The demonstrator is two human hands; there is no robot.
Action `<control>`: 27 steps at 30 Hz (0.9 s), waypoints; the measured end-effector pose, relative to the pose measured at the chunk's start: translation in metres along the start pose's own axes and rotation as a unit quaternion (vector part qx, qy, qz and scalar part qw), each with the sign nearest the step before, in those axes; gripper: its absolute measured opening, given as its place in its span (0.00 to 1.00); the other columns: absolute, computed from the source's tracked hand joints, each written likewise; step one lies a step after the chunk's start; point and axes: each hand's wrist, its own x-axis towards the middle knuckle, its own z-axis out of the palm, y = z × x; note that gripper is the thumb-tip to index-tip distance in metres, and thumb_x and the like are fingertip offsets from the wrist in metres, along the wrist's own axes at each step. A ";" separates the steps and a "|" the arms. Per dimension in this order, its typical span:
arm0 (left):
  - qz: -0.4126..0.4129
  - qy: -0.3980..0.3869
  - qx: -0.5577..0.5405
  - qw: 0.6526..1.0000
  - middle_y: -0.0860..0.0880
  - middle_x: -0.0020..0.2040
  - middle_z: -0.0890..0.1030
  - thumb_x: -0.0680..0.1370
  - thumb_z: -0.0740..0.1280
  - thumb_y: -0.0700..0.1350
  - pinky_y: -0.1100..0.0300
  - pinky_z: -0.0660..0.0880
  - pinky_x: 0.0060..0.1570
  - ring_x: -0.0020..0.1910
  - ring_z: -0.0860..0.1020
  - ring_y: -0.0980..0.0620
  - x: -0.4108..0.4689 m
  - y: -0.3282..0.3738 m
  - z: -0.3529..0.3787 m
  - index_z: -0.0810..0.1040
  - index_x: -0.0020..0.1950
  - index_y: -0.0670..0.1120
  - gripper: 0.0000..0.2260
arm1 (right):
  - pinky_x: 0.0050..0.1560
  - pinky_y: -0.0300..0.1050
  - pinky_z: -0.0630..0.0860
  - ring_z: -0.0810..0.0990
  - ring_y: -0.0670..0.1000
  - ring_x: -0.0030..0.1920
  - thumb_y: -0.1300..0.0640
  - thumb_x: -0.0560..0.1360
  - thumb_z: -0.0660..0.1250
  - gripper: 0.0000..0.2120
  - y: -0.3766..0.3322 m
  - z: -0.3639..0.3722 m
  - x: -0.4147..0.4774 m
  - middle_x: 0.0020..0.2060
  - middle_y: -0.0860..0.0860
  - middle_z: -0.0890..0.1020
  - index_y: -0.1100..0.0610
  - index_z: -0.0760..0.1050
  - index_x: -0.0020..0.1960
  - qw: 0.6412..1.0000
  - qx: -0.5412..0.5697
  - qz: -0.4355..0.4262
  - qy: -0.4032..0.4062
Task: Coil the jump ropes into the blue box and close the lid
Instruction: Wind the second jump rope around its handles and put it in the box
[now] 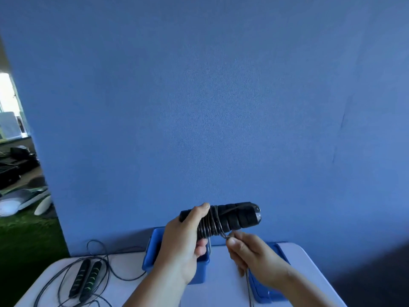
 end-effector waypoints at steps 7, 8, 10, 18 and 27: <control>0.011 -0.080 0.066 0.995 0.49 0.30 0.67 0.69 0.76 0.53 0.63 0.58 0.24 0.26 0.64 0.52 -0.010 0.006 -0.008 0.76 0.41 0.45 0.14 | 0.38 0.47 0.79 0.74 0.44 0.33 0.59 0.70 0.66 0.13 0.002 -0.050 0.025 0.28 0.40 0.75 0.42 0.75 0.33 0.985 -0.158 0.058 -0.043; 0.009 -0.083 0.078 0.993 0.49 0.30 0.68 0.67 0.76 0.55 0.63 0.59 0.24 0.26 0.64 0.52 -0.011 0.006 -0.009 0.76 0.39 0.46 0.14 | 0.38 0.46 0.79 0.75 0.44 0.34 0.61 0.67 0.67 0.11 0.002 -0.058 0.032 0.31 0.41 0.77 0.44 0.76 0.36 0.980 -0.182 0.057 -0.048; 0.009 -0.095 0.092 0.991 0.49 0.30 0.67 0.66 0.74 0.55 0.63 0.61 0.23 0.26 0.64 0.52 -0.012 0.007 -0.012 0.76 0.38 0.47 0.14 | 0.38 0.42 0.73 0.72 0.39 0.34 0.66 0.70 0.68 0.14 -0.013 -0.068 0.046 0.31 0.41 0.76 0.47 0.74 0.36 0.968 -0.238 0.036 -0.071; 0.033 -0.126 0.114 0.985 0.45 0.32 0.68 0.66 0.74 0.52 0.65 0.58 0.24 0.26 0.64 0.51 -0.008 0.000 -0.021 0.76 0.39 0.43 0.14 | 0.34 0.38 0.66 0.66 0.42 0.31 0.45 0.77 0.71 0.15 -0.091 -0.089 0.077 0.27 0.45 0.70 0.55 0.75 0.38 0.921 -0.370 -0.038 -0.117; 0.038 -0.068 0.127 0.989 0.44 0.34 0.67 0.74 0.74 0.46 0.63 0.59 0.25 0.27 0.64 0.49 0.005 -0.005 -0.020 0.77 0.41 0.42 0.10 | 0.34 0.40 0.67 0.70 0.43 0.31 0.43 0.78 0.66 0.17 -0.132 -0.067 0.066 0.29 0.47 0.74 0.52 0.75 0.36 0.892 -0.444 -0.026 -0.084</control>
